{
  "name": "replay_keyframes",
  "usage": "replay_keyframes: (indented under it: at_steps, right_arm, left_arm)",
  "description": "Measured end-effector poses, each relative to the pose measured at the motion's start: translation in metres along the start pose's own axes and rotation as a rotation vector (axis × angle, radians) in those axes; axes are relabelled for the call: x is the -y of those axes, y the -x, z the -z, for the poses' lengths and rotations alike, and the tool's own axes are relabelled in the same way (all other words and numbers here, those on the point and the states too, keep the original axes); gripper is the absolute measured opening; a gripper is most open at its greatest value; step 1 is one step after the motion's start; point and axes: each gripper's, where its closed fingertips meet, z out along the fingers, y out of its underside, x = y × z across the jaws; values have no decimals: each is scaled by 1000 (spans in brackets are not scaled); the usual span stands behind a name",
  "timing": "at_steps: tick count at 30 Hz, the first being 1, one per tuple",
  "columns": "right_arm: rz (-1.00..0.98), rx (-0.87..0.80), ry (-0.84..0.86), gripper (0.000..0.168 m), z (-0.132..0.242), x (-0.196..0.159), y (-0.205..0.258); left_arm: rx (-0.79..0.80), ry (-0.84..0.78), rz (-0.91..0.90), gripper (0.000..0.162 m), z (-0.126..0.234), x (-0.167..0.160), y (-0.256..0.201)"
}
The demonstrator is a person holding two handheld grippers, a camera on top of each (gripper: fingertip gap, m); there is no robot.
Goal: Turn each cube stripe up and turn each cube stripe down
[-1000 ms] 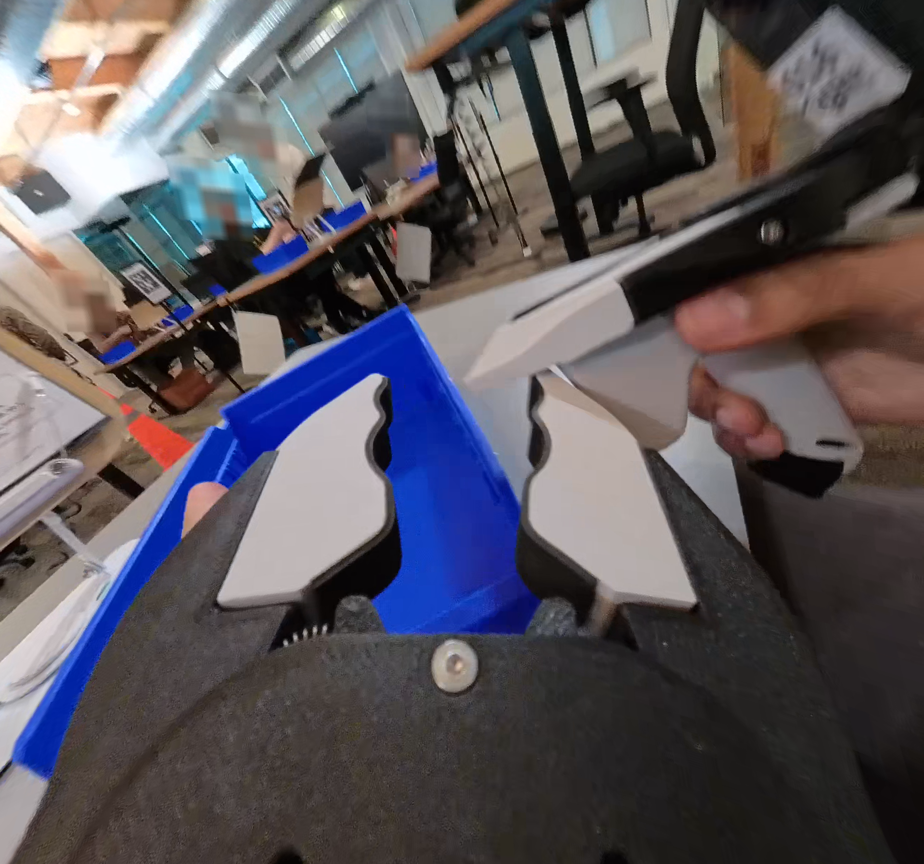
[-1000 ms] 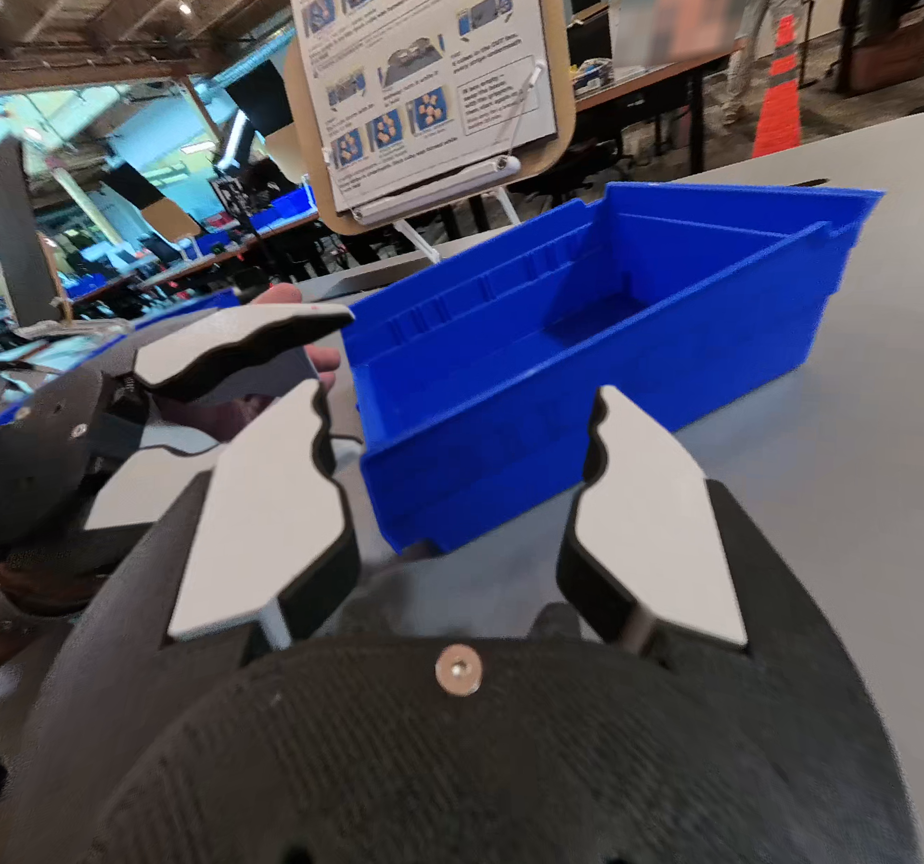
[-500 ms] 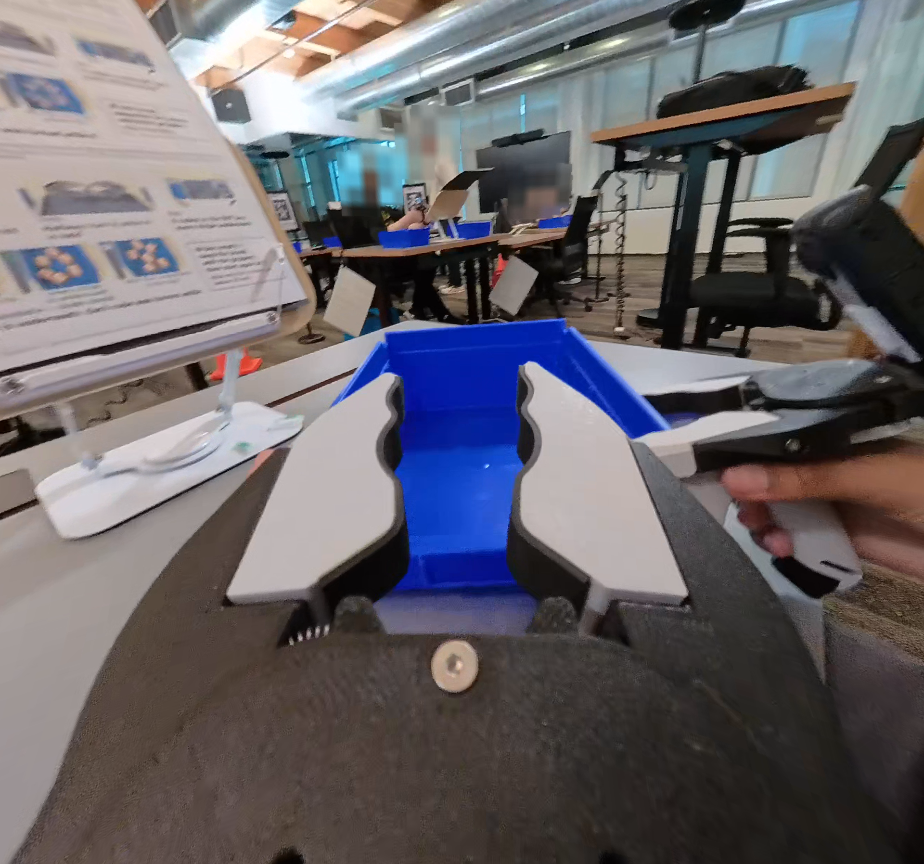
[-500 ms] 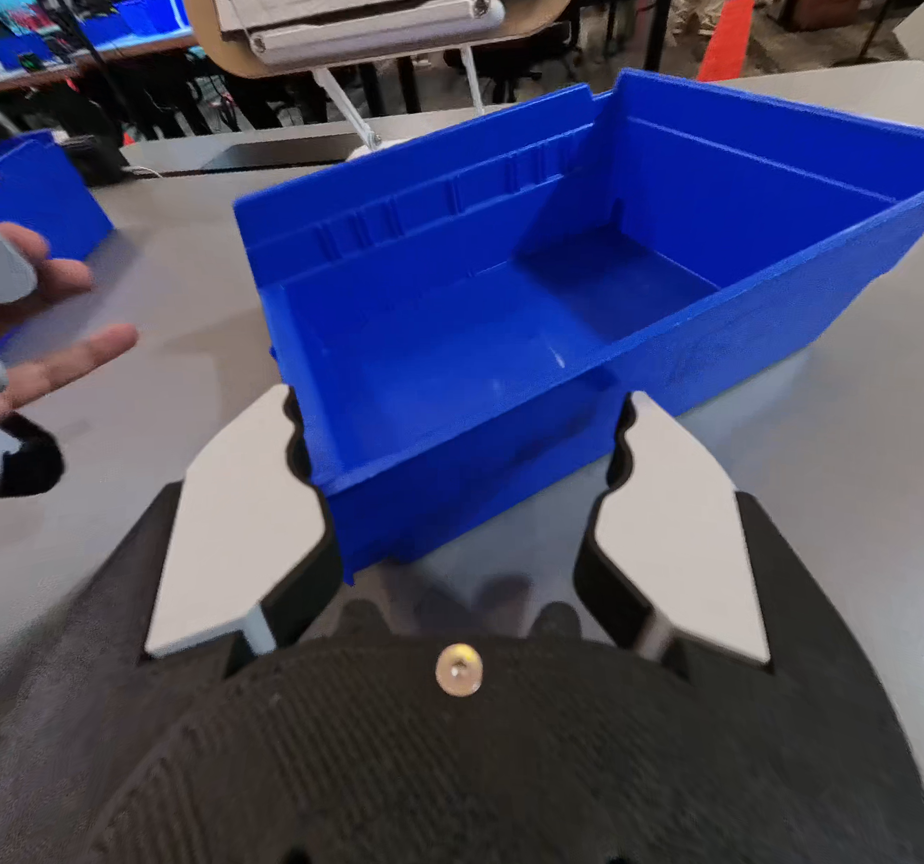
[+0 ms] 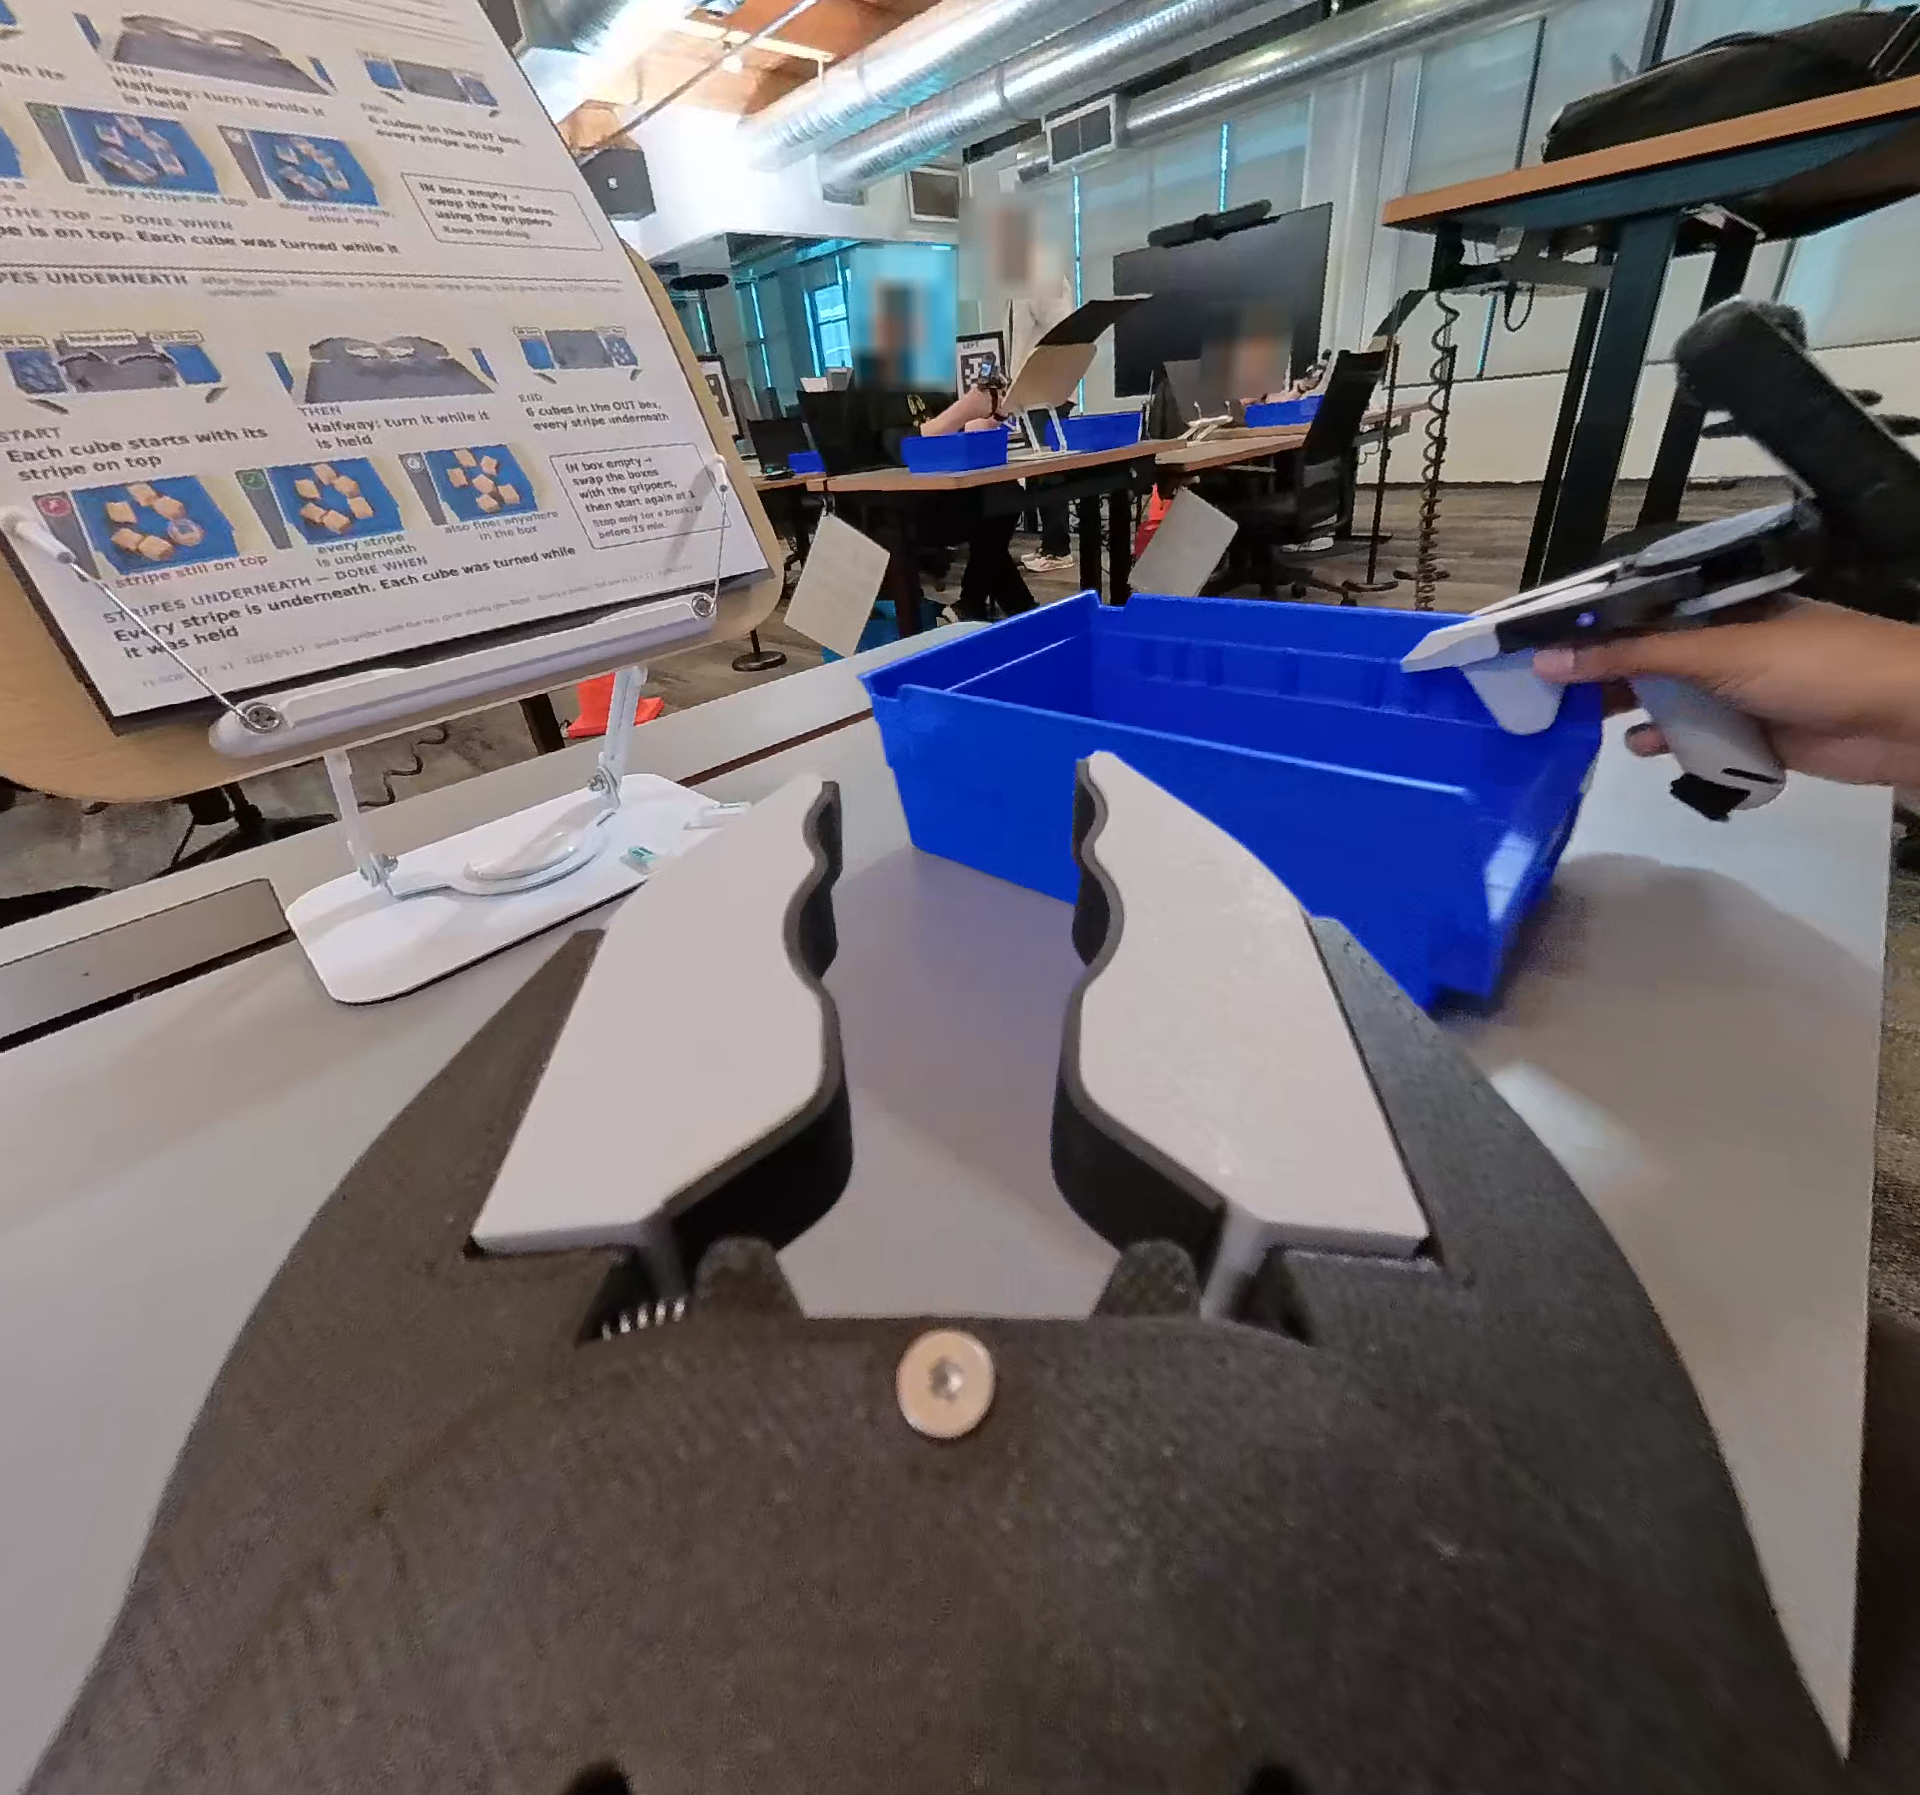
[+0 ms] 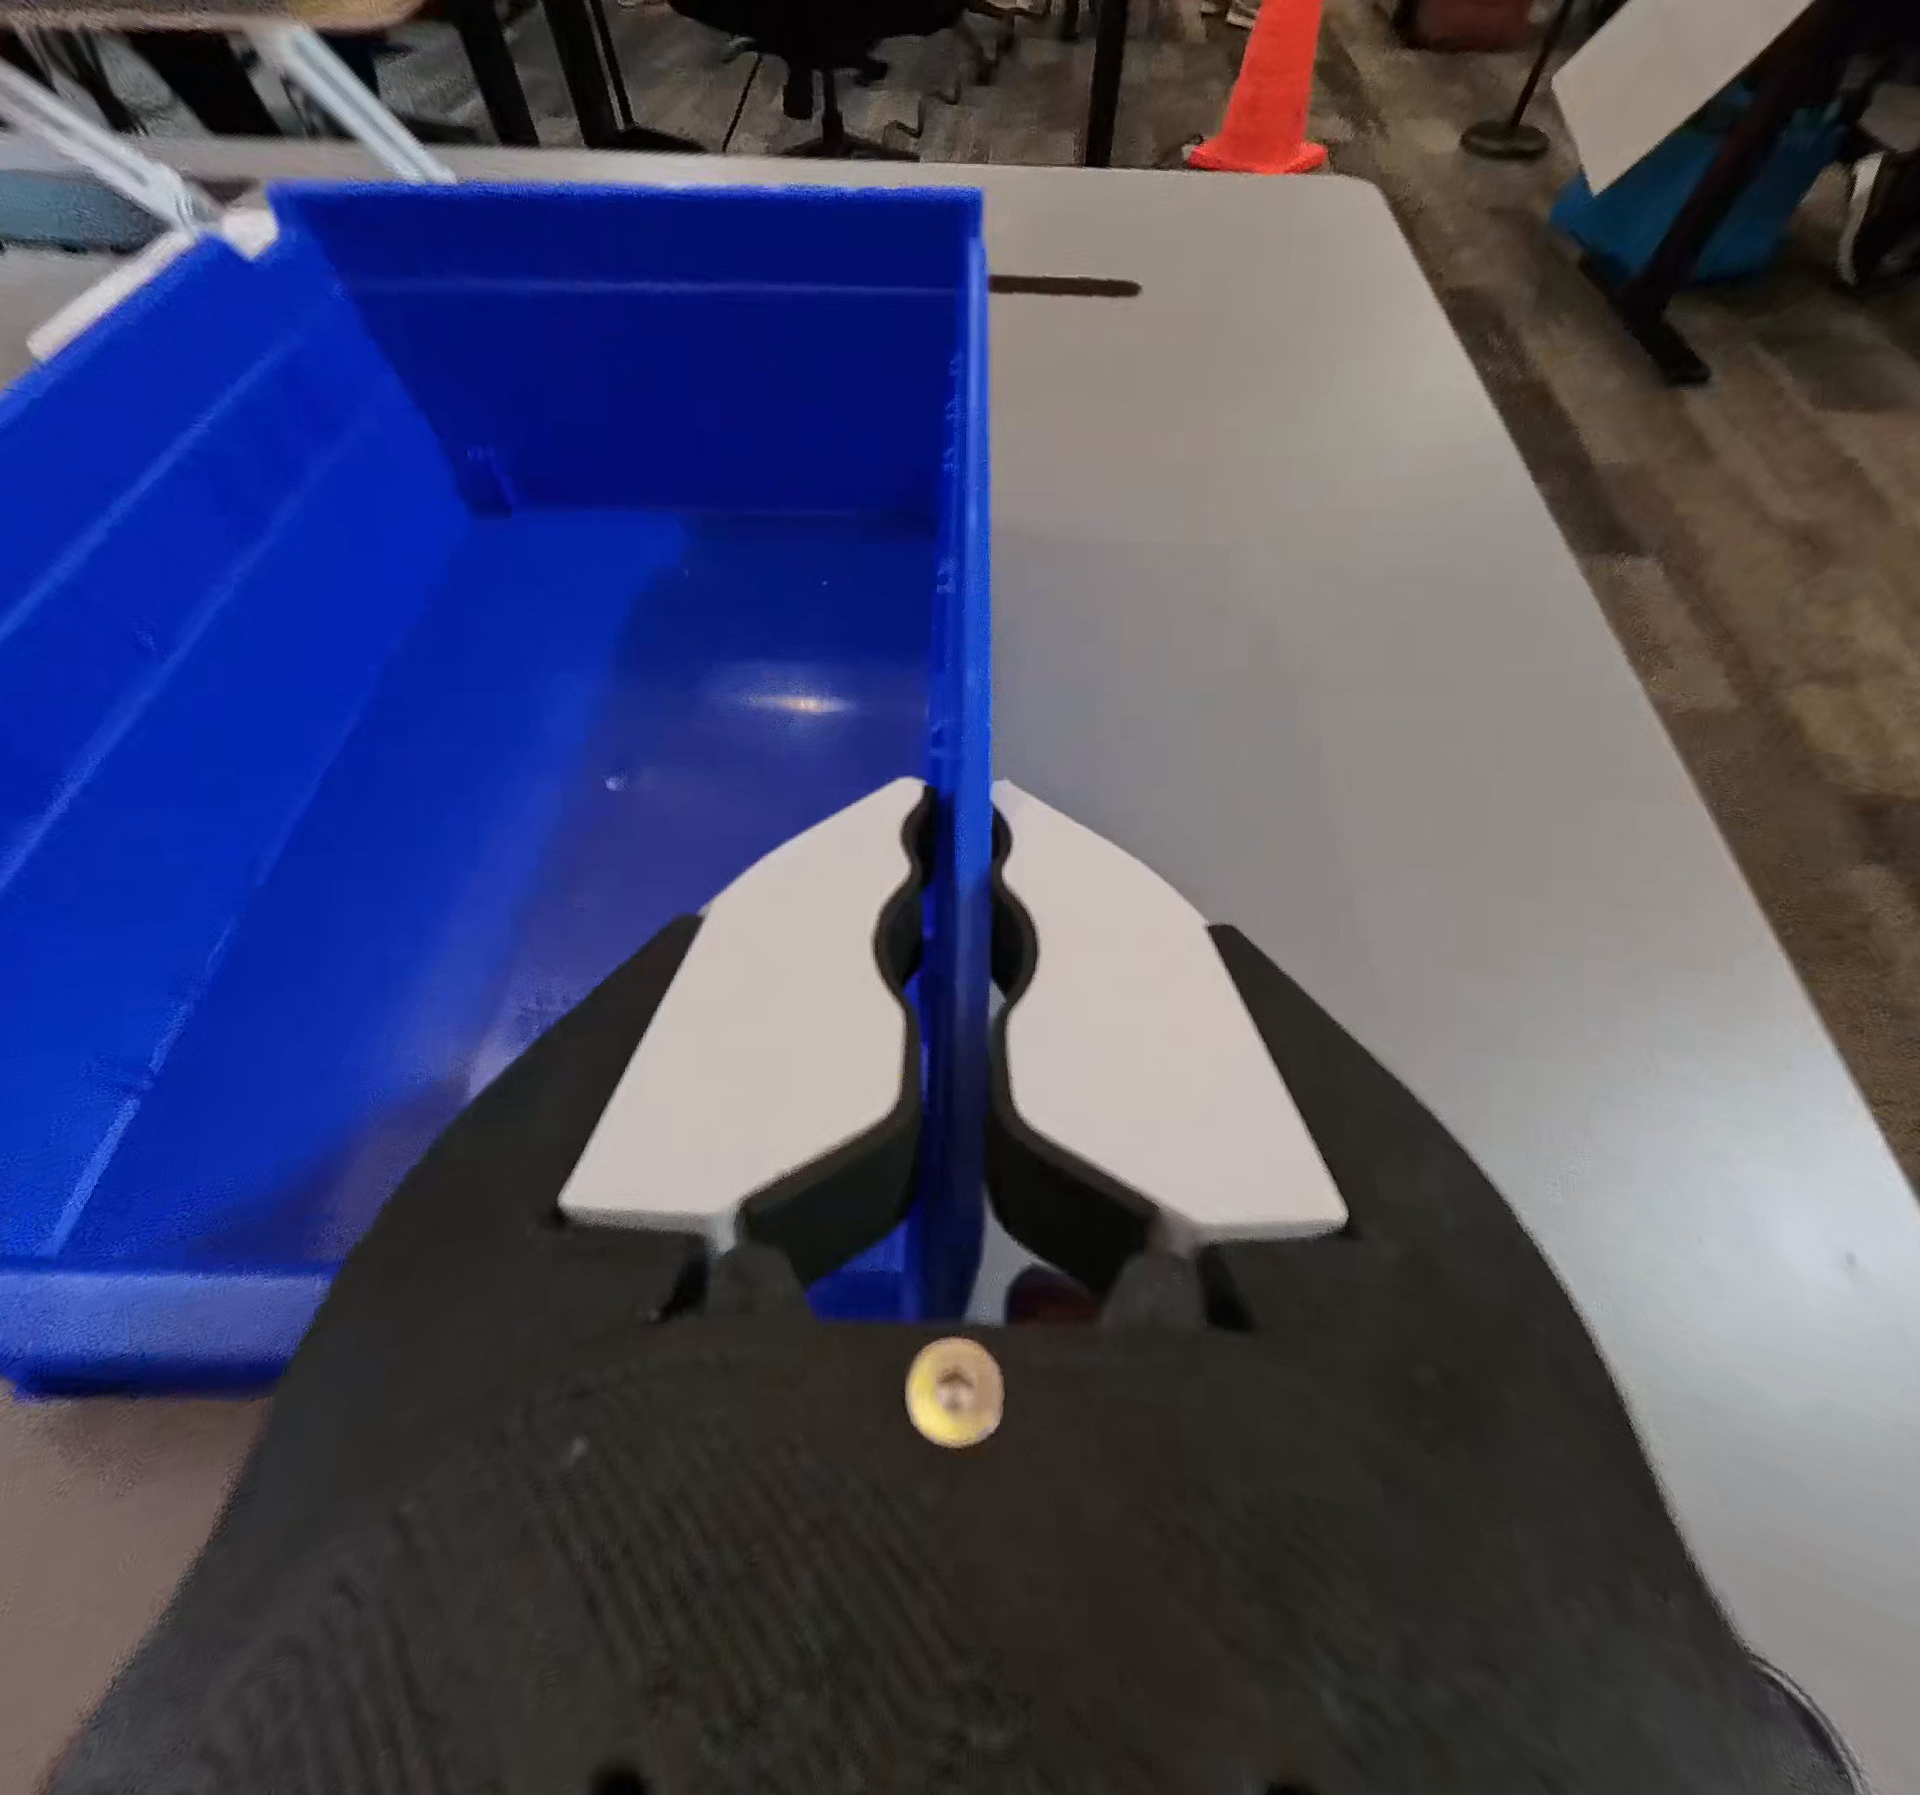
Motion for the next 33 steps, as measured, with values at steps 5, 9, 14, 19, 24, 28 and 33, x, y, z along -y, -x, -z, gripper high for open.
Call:
replay_keyframes:
  at_steps: [5,9,14,19,24,28,33]
  right_arm:
    - [-59,5,-4,5,9,-3,-31]
    - [-81,-28,-15,3,15,-5,-53]
    - [-119,-42,-41,4,14,-5,-68]
    - [-75,-198,-21,52,24,-2,-86]
    - [-48,-262,-268,64,60,58,-82]
    - [73,-186,-510,53,83,110,-46]
    - [-17,-244,-632,36,81,99,-59]
  left_arm:
    - [6,14,28,44,-2,-4,5]
    - [72,9,38,36,0,-1,19]
    - [374,44,-34,32,15,-3,72]
    - [447,129,16,35,24,-10,92]
    - [613,141,38,48,49,-3,133]
    - [823,205,-245,48,90,20,187]
    - [905,451,-440,34,134,14,235]
